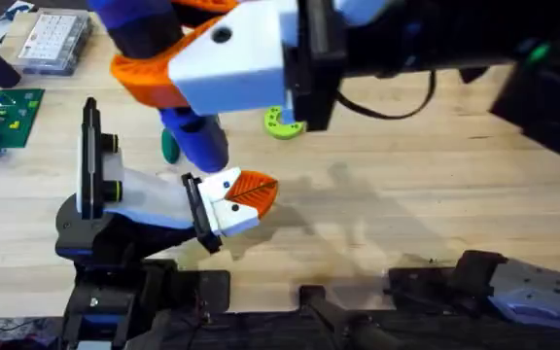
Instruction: Pick up the gripper from the table and insert it into the empty holder that is missing its gripper. Then pick up a screw, insert it into the mounting hole, and use the screwdriver to tighten it. Finally, clean up the table by picking up the vegetable and placing it into the bucket.
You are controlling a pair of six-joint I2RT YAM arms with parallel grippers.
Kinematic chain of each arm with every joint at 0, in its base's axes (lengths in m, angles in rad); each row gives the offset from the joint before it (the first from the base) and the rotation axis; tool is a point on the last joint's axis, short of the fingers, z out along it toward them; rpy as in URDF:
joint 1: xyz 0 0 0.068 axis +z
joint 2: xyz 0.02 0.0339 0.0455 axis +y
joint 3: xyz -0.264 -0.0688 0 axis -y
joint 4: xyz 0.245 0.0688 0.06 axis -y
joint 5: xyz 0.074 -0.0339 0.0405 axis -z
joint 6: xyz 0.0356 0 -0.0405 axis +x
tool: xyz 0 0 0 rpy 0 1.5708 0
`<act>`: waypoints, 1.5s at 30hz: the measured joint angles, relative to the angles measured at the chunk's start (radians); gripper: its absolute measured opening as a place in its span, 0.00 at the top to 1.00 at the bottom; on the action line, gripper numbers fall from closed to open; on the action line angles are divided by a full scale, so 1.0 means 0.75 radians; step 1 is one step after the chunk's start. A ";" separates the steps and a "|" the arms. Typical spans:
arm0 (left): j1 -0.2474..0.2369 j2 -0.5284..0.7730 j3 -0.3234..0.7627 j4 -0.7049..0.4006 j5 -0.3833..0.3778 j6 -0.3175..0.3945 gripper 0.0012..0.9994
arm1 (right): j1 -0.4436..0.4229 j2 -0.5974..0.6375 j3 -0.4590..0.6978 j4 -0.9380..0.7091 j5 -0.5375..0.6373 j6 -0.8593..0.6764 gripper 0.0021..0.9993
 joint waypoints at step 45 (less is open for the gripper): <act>0.000 0.000 0.000 0.000 0.000 0.000 0.99 | -0.032 0.113 -0.015 -0.019 -0.001 0.070 0.95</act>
